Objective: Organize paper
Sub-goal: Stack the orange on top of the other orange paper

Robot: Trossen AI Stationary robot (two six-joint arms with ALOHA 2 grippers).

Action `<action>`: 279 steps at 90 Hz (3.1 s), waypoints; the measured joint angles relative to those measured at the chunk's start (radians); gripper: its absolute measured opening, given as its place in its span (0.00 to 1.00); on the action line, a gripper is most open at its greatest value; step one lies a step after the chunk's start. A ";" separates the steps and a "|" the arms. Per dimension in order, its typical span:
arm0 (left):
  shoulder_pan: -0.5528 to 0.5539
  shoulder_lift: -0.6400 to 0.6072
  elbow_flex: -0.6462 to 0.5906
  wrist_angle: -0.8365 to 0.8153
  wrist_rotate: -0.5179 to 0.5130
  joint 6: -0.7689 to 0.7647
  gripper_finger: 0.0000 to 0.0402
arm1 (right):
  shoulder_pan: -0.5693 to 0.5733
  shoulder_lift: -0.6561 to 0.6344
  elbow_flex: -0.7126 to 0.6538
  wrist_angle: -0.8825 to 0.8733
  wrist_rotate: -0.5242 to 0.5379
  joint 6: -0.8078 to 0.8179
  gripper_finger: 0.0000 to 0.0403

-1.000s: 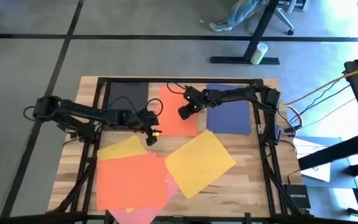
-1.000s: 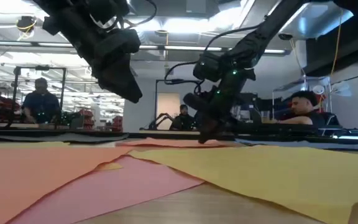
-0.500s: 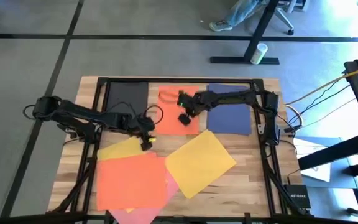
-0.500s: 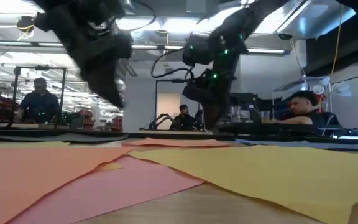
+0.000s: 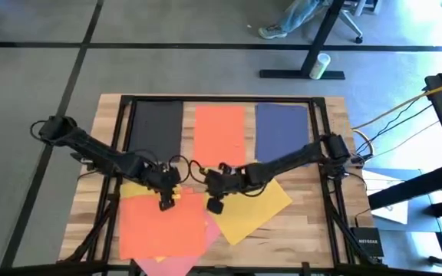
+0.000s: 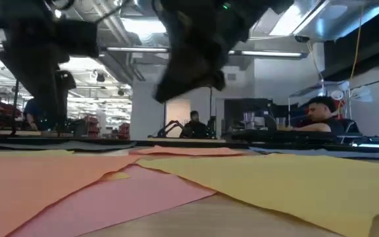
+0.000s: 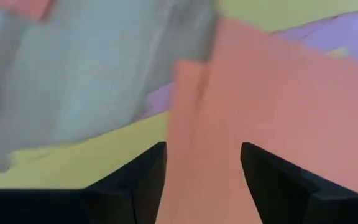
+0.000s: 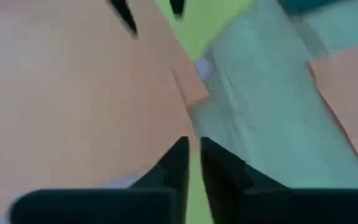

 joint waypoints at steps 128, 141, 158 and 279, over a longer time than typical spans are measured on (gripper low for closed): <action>0.002 0.001 0.000 0.004 -0.046 0.044 0.48 | -0.034 0.175 0.010 0.141 -0.238 0.141 0.39; 0.002 0.001 0.000 0.007 -0.058 0.044 0.48 | -0.033 0.175 0.010 0.137 -0.234 0.140 0.34; 0.002 0.001 0.000 0.007 -0.061 0.045 0.48 | -0.035 0.176 0.008 0.133 -0.230 0.121 0.19; 0.136 0.001 0.000 0.167 -0.093 0.229 0.48 | -0.320 -0.166 0.093 -0.441 0.550 -0.271 0.00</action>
